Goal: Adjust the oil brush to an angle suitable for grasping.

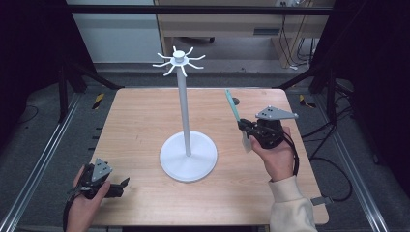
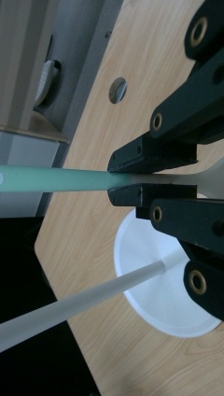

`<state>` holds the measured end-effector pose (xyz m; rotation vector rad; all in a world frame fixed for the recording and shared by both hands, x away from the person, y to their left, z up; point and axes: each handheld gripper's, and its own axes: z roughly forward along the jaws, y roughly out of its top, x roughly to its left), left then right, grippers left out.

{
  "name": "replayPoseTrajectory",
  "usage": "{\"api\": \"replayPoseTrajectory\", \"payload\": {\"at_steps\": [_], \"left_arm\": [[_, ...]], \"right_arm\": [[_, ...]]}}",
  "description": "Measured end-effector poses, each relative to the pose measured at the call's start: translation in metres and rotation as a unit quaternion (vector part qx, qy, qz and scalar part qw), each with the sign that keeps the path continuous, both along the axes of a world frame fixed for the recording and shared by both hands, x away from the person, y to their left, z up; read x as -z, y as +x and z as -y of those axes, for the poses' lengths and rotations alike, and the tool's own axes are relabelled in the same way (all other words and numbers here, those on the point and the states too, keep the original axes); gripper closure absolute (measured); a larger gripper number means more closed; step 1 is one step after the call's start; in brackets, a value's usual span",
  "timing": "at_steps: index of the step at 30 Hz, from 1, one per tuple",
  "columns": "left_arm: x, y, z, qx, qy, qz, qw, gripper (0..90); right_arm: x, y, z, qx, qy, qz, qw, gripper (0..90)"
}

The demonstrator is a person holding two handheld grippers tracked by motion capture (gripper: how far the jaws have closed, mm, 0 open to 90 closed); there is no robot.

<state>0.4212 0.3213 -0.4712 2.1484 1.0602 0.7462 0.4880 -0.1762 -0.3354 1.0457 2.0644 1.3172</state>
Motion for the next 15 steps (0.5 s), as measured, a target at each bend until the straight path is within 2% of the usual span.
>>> {"api": "replayPoseTrajectory", "payload": {"at_steps": [6, 11, 15], "left_arm": [[0.0, 0.0, 0.001, 0.001, 0.001, -0.001, 1.0, 3.1], [0.0, 0.0, 0.001, 0.0, 0.001, 0.0, 1.0, 3.1], [0.0, 0.0, 0.001, 0.0, 0.001, 0.0, 1.0, 3.1]], "right_arm": [[-0.01, -0.007, -0.002, -0.005, 0.015, 0.019, 0.9997, 82.7], [-0.013, -0.008, -0.004, -0.008, 0.017, 0.024, 0.9995, 82.8], [-0.017, -0.011, -0.002, -0.01, 0.029, 0.031, 0.999, 82.8]]}}
